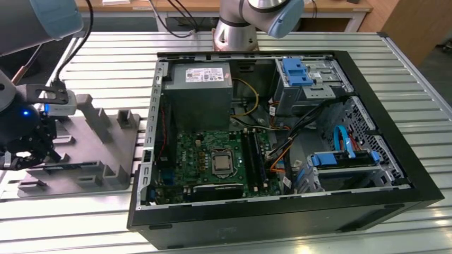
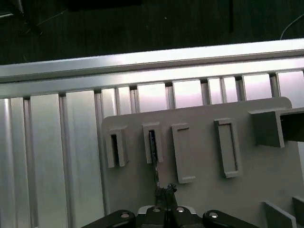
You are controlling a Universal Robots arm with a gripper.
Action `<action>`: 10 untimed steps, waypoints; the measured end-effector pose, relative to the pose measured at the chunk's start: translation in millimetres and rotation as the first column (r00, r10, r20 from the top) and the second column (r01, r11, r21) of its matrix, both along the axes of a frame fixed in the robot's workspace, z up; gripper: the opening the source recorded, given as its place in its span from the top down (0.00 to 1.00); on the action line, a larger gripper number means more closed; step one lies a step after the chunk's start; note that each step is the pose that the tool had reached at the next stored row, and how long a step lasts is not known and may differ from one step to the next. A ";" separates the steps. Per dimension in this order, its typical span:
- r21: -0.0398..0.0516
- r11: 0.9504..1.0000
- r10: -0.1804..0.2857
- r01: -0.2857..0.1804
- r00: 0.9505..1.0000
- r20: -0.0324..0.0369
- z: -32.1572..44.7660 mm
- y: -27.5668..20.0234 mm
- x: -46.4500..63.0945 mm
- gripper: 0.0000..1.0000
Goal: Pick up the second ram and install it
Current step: 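Pick up the second ram and move it above second insertion slot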
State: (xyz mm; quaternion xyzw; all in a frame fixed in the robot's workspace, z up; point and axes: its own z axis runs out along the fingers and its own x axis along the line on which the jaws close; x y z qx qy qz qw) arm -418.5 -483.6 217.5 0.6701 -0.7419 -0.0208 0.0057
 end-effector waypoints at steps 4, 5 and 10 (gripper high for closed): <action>0.000 0.999 0.051 -0.051 0.999 0.000 0.0 0.0 0.0 0.90; 0.000 0.998 0.064 -0.064 0.998 0.000 0.0 0.0 0.0 0.90; 0.000 0.992 0.124 -0.124 0.992 0.000 0.0 0.0 0.0 0.90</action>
